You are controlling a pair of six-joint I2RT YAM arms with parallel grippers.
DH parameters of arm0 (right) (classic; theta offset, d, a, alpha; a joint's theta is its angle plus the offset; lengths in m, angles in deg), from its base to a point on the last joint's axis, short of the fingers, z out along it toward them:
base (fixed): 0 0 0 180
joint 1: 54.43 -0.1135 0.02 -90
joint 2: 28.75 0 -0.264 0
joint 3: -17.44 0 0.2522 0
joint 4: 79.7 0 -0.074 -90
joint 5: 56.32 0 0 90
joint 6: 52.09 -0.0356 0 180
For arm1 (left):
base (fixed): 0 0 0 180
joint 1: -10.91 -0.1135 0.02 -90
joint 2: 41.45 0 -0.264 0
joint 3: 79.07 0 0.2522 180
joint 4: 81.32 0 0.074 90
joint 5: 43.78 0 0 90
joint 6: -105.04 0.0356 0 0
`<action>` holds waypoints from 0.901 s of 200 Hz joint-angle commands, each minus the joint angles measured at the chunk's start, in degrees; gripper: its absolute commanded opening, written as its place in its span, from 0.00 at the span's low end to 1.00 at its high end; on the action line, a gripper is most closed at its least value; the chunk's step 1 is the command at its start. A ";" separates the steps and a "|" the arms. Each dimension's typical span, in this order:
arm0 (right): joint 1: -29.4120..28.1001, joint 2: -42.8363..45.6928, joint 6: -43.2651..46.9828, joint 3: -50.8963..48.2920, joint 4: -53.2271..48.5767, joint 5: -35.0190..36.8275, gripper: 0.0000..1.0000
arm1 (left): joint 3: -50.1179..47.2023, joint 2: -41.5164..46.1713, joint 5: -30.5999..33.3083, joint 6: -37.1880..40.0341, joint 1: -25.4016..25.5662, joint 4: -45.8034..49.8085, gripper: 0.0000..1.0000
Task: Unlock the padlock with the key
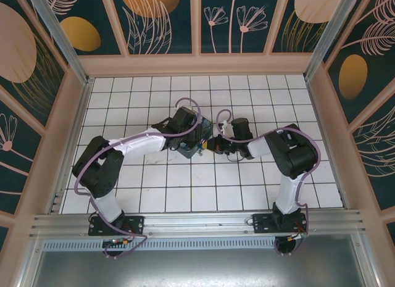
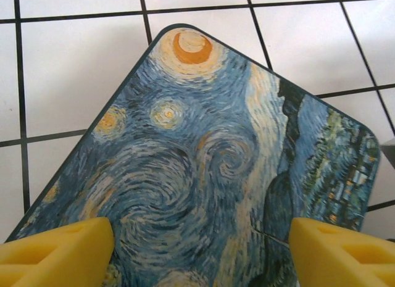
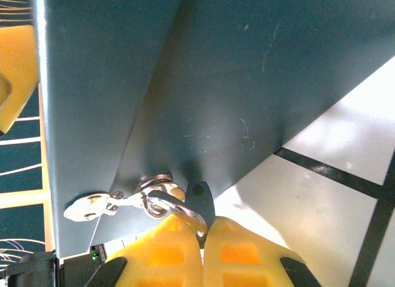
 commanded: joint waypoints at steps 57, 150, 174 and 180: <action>1.84 1.68 -1.21 0.85 -1.29 -0.52 0.00 | 4.10 -7.77 4.41 8.06 -0.57 14.41 0.68; 6.17 1.54 -0.42 9.17 -10.88 -1.59 0.00 | 7.48 -15.67 6.71 13.83 0.22 20.50 0.60; 6.60 1.19 3.31 12.50 -19.83 1.53 0.00 | 8.56 -17.41 8.01 14.53 0.65 21.68 0.59; 6.59 1.17 3.96 12.98 -21.43 2.24 0.00 | 8.66 -17.57 7.99 14.62 0.69 21.69 0.58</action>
